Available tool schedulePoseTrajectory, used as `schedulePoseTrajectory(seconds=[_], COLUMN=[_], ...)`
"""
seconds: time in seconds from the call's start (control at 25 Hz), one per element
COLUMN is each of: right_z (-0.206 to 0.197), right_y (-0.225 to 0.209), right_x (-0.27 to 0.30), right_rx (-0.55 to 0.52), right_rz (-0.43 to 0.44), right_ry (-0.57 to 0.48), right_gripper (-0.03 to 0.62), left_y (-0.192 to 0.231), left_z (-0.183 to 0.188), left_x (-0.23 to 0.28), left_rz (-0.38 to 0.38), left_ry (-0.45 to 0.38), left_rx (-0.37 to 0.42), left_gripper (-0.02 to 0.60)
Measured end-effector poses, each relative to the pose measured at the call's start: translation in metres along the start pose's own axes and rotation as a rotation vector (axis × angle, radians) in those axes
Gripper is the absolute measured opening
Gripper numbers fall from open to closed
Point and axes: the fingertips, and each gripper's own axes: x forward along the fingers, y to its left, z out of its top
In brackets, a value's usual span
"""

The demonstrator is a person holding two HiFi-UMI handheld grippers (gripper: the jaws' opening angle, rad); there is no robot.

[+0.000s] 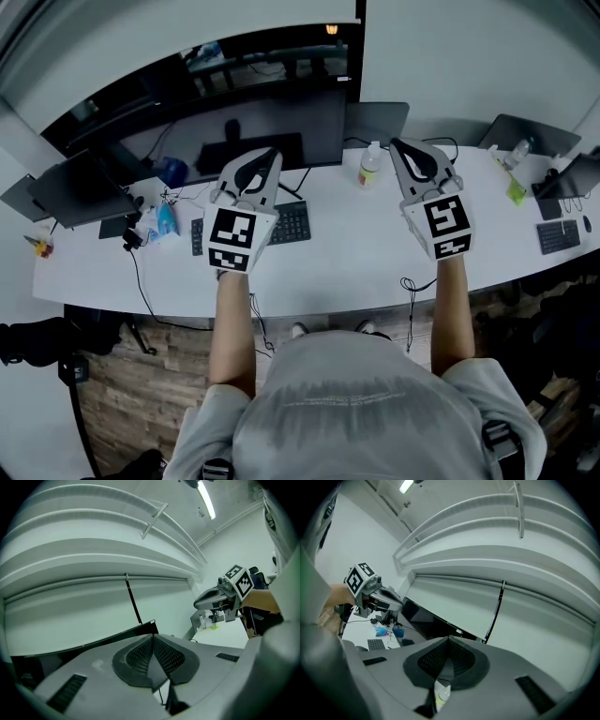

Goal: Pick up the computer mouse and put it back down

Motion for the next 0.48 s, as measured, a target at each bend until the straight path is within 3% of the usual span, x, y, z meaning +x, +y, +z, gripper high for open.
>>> schedulePoseTrajectory(seconds=[0.48], right_z=[-0.0051], right_y=[0.0038], right_x=[-0.0025], right_rx=[0.015], right_rz=[-0.005], right_ry=[-0.001], right_gripper=[0.002], left_y=[-0.0023], left_z=[-0.0084], left_x=[-0.0054], left_rz=[-0.005], left_ry=[0.016], left_rx=[-0.022], left_gripper=[0.015])
